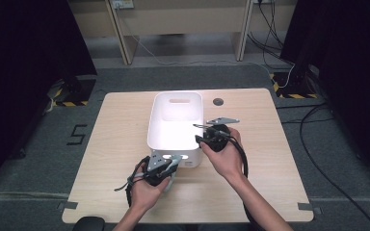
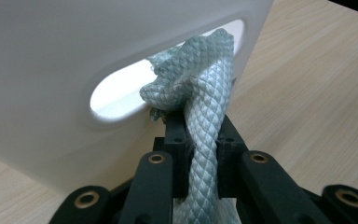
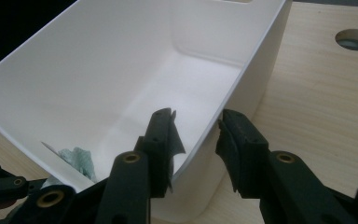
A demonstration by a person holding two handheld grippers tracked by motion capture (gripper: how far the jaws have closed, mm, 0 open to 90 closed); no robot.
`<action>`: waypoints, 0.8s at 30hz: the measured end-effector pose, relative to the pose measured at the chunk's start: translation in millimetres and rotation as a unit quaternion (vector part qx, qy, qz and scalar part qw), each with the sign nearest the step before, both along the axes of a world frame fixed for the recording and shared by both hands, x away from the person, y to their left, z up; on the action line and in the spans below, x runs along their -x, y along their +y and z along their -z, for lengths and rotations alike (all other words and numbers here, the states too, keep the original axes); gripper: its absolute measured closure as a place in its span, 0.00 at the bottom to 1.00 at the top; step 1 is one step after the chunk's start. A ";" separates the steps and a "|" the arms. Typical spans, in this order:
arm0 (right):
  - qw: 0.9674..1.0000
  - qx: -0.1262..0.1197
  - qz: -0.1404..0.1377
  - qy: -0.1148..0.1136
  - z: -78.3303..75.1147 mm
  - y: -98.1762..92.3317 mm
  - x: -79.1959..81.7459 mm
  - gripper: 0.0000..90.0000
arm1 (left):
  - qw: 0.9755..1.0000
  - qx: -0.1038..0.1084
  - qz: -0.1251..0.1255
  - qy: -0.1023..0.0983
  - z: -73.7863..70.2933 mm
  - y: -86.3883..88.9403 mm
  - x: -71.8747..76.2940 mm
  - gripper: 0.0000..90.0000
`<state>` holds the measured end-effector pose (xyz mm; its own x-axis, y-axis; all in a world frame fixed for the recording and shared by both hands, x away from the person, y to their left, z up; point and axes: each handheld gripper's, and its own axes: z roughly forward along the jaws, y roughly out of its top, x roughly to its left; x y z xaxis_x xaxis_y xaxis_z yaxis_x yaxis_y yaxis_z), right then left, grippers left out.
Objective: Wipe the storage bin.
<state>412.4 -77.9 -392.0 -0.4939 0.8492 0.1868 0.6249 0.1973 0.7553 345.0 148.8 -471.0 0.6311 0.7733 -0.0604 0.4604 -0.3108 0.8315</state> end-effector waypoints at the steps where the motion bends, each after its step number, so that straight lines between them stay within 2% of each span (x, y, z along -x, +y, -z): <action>1: 1.000 0.000 0.000 0.000 0.0 0.0 0.0 0.72 | 1.000 0.001 0.000 0.001 0.4 0.0 -0.3 0.88; 24: 1.000 0.000 0.000 0.000 0.3 0.1 -0.1 0.72 | 1.000 -0.014 -0.003 0.026 20.4 -1.5 -5.0 0.88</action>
